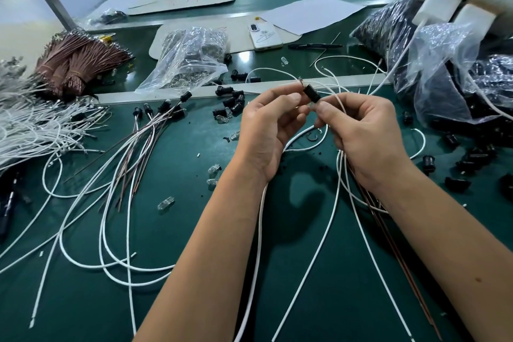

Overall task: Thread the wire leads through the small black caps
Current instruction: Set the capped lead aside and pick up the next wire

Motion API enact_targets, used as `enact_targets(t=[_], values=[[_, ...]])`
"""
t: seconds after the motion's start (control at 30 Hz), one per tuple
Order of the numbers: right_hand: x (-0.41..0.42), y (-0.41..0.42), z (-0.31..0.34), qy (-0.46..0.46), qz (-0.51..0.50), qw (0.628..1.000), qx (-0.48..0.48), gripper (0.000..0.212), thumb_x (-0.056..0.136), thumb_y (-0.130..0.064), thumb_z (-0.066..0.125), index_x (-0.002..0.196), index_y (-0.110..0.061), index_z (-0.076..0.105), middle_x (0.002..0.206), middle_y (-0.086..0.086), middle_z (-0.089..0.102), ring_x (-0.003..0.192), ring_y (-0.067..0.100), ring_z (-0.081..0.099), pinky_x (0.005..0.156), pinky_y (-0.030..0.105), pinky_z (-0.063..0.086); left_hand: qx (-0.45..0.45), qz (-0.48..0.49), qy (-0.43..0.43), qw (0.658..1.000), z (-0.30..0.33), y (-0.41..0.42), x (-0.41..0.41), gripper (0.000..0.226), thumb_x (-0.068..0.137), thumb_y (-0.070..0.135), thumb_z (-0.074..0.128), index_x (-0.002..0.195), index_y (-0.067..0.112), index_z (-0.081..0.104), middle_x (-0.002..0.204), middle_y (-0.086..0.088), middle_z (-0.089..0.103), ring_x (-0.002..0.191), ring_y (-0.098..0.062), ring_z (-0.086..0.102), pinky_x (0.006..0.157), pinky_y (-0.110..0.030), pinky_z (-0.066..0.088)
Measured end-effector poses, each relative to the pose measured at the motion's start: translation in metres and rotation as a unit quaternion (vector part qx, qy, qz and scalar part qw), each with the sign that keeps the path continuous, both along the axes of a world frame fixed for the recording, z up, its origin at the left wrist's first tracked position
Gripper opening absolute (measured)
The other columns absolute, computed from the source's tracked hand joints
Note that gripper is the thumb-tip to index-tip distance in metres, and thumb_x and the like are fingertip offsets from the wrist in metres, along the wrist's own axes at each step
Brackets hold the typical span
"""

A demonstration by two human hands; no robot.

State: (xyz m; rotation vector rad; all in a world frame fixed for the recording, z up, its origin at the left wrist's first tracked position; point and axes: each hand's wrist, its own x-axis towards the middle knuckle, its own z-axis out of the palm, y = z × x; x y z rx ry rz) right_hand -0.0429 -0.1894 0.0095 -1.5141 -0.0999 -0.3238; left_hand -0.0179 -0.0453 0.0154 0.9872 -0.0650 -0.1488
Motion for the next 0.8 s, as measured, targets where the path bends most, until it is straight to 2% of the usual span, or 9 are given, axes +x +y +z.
enact_targets(t=[0.13,0.47,0.63,0.8], values=[[-0.0016,0.0002,0.0018,-0.002,0.009,1.000,0.005,0.012,0.095,-0.003,0.069,0.084,-0.006,0.074,0.063,-0.004,0.070,0.044,-0.001,0.053,0.047,0.007,0.040,0.019,-0.007,-0.004,1.000,-0.0007,-0.0020,0.0000,0.009,0.088,0.001,0.068,0.091,0.009,0.072,0.081,-0.007,0.070,0.070,-0.015,0.061,0.070,-0.023,0.053],[-0.0028,0.0020,0.0032,0.003,0.011,1.000,-0.001,0.012,0.094,-0.001,0.069,0.083,-0.006,0.073,0.062,-0.005,0.070,0.044,-0.002,0.055,0.048,0.007,0.041,0.056,-0.002,0.000,0.998,-0.0016,-0.0027,-0.0007,0.009,0.090,0.005,0.070,0.084,0.011,0.074,0.074,-0.005,0.067,0.067,-0.013,0.059,0.068,-0.023,0.048],[-0.0010,-0.0004,0.0019,0.010,-0.002,1.000,-0.013,0.011,0.093,-0.006,0.073,0.082,-0.009,0.074,0.062,-0.002,0.068,0.043,0.000,0.052,0.047,0.008,0.039,0.056,0.000,0.001,0.998,-0.0007,-0.0010,-0.0005,0.008,0.090,0.006,0.070,0.098,0.007,0.071,0.083,-0.006,0.072,0.068,-0.014,0.058,0.067,-0.023,0.049],[-0.0010,0.0000,0.0013,0.013,-0.001,1.000,-0.015,0.010,0.093,-0.005,0.073,0.083,-0.009,0.074,0.062,-0.003,0.067,0.043,-0.001,0.051,0.048,0.007,0.038,0.051,0.006,-0.009,0.999,-0.0010,-0.0013,-0.0002,0.009,0.091,0.002,0.068,0.100,0.004,0.070,0.080,-0.006,0.073,0.067,-0.013,0.058,0.067,-0.022,0.050]])
